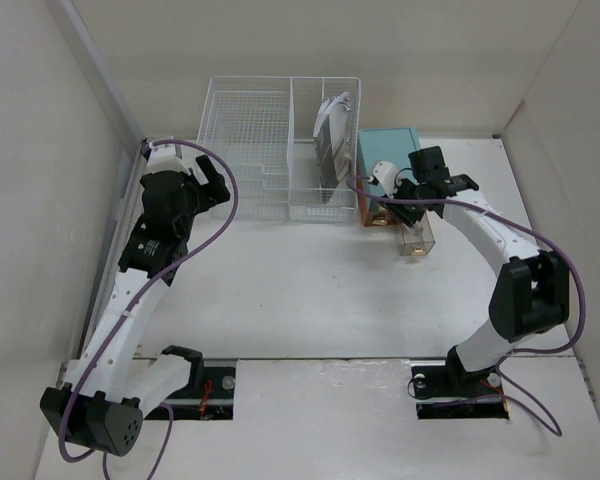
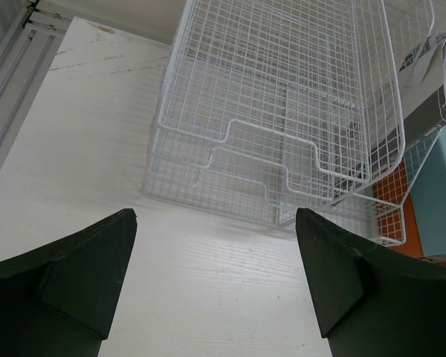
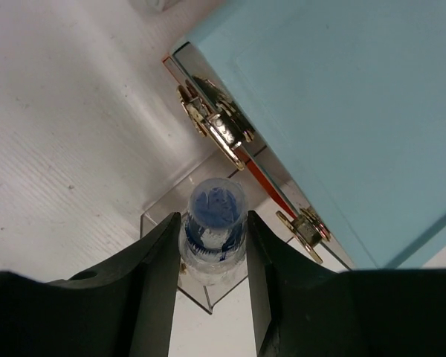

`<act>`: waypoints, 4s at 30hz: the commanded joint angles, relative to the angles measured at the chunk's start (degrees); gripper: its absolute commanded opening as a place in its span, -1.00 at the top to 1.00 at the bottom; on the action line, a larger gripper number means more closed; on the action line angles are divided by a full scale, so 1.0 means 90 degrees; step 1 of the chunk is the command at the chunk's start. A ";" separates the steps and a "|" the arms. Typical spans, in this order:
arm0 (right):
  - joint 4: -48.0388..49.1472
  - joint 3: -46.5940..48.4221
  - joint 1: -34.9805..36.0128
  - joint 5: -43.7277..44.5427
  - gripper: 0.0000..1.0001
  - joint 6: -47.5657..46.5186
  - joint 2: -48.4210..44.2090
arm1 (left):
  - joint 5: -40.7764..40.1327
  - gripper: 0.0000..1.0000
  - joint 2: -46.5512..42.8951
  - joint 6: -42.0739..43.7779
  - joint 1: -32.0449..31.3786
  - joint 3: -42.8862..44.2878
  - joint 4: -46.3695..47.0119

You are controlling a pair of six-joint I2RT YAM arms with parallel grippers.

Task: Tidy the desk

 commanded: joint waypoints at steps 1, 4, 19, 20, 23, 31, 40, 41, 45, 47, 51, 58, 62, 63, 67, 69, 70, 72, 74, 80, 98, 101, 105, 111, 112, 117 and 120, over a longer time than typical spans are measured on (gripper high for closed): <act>0.0440 -0.0074 -0.0078 -0.0363 1.00 -0.0247 -0.0196 | 0.0101 -0.71 -0.0044 0.0081 0.0027 -0.0032 0.0341; 0.0187 -0.0143 -0.0136 -0.0363 1.00 -0.0247 -0.0060 | 0.0101 -0.71 -0.0044 0.0081 0.0027 -0.0032 0.0341; -0.0722 -0.0084 -0.0459 -0.0051 0.24 -0.0072 0.0292 | 0.0101 -0.71 0.0015 0.0081 0.0027 -0.0032 0.0341; -0.0722 -0.0084 -0.0459 -0.0051 0.12 -0.0071 0.0292 | 0.0101 -0.71 0.0015 0.0081 0.0027 -0.0032 0.0341; -0.0722 -0.0084 -0.0459 -0.0051 -0.13 -0.0013 0.0224 | 0.0101 -0.71 0.0015 0.0081 0.0027 -0.0032 0.0341; -0.0839 -0.0016 -0.0459 -0.0227 -0.15 0.0066 -0.0342 | 0.0101 -0.71 0.0015 0.0081 0.0027 -0.0032 0.0341; -0.0957 -0.0171 -0.0518 -0.1125 1.00 -0.0188 -0.0939 | 0.0160 -0.71 0.0015 0.0081 0.0027 -0.0032 0.0341; -0.0889 -0.0172 -0.0518 -0.1183 1.00 -0.0188 -0.0745 | 0.0160 -0.71 0.0015 0.0081 0.0027 -0.0032 0.0341; -0.0888 -0.0036 -0.0518 -0.1184 1.00 -0.0110 -0.0158 | 0.0160 -0.71 0.0015 0.0081 0.0027 -0.0091 0.0341; -0.0811 -0.0113 -0.0518 -0.0999 1.00 0.0054 -0.0089 | 0.0160 -0.71 -0.0044 0.0081 0.0027 -0.0149 0.0341; -0.0497 -0.0328 -0.0576 -0.0452 1.00 0.0114 -0.0089 | 0.0218 -0.71 -0.0044 0.0081 0.0027 -0.0149 0.0400; -0.0497 -0.0552 -0.0693 -0.0090 1.00 -0.0022 0.0311 | 0.0219 -0.71 -0.0044 0.0139 0.0027 -0.0149 0.0400; -0.0868 -0.0611 -0.0693 -0.0148 1.00 -0.0265 0.0399 | 0.0219 -0.71 -0.0044 0.0139 0.0027 -0.0149 0.0400; -0.1062 -0.0669 -0.0693 -0.0216 1.00 -0.0334 0.0399 | 0.0219 -0.71 -0.0044 0.0139 0.0027 -0.0149 0.0400; -0.1463 -0.0797 -0.0693 -0.0275 1.00 -0.0686 0.0341 | 0.0219 -0.71 -0.0044 0.0139 0.0027 -0.0149 0.0400; -0.1620 -0.0865 -0.0693 -0.0275 1.00 -0.0823 0.0224 | 0.0219 -0.71 -0.0044 0.0139 0.0027 -0.0149 0.0400; -0.1756 -0.0865 -0.0693 -0.0333 1.00 -0.0929 0.0223 | 0.0219 -0.71 -0.0044 0.0139 0.0027 -0.0149 0.0400; -0.1757 -0.0923 -0.0693 -0.0334 1.00 -0.0931 0.0097 | 0.0219 -0.71 -0.0044 0.0139 0.0027 -0.0149 0.0400; -0.1699 -0.0924 -0.0693 -0.0334 1.00 -0.0931 0.0097 | 0.0219 -0.71 -0.0044 0.0139 0.0027 -0.0149 0.0400; -0.0822 -0.0807 -0.0693 -0.0314 0.93 -0.0569 -0.0410 | 0.0219 -0.71 -0.0044 0.0139 0.0027 -0.0149 0.0400; -0.3684 -0.1167 -0.0928 -0.1086 0.99 -0.4573 -0.0880 | 0.0336 -0.71 -0.0102 0.0139 0.0027 -0.0208 0.0459; -0.3001 -0.1421 -0.0928 -0.1027 0.99 -0.4106 -0.0695 | 0.0482 -0.71 -0.0102 0.0139 0.0027 -0.0208 0.0459; -0.1840 -0.1481 -0.0928 -0.0638 1.00 -0.2897 -0.0129 | 0.0541 -0.85 -0.0102 0.0198 0.0027 -0.0208 0.0517; -0.0539 -0.1539 -0.0665 0.0064 1.00 -0.1694 0.0516 | 0.0600 -0.99 -0.0161 0.0198 0.0027 -0.0208 0.0517; -0.0072 -0.1539 -0.0606 0.0163 1.00 -0.1528 0.0516 | 0.0600 -0.99 -0.0161 0.0198 0.0027 -0.0266 0.0517; 0.1102 -0.1598 -0.0410 0.0749 1.00 -0.0815 0.0458 | 0.0600 -0.99 -0.0161 0.0257 0.0027 -0.0266 0.0517; 0.1708 -0.1753 -0.0352 0.0983 1.00 -0.0697 0.0254 | 0.0600 -0.99 -0.0161 0.0257 0.0027 -0.0266 0.0517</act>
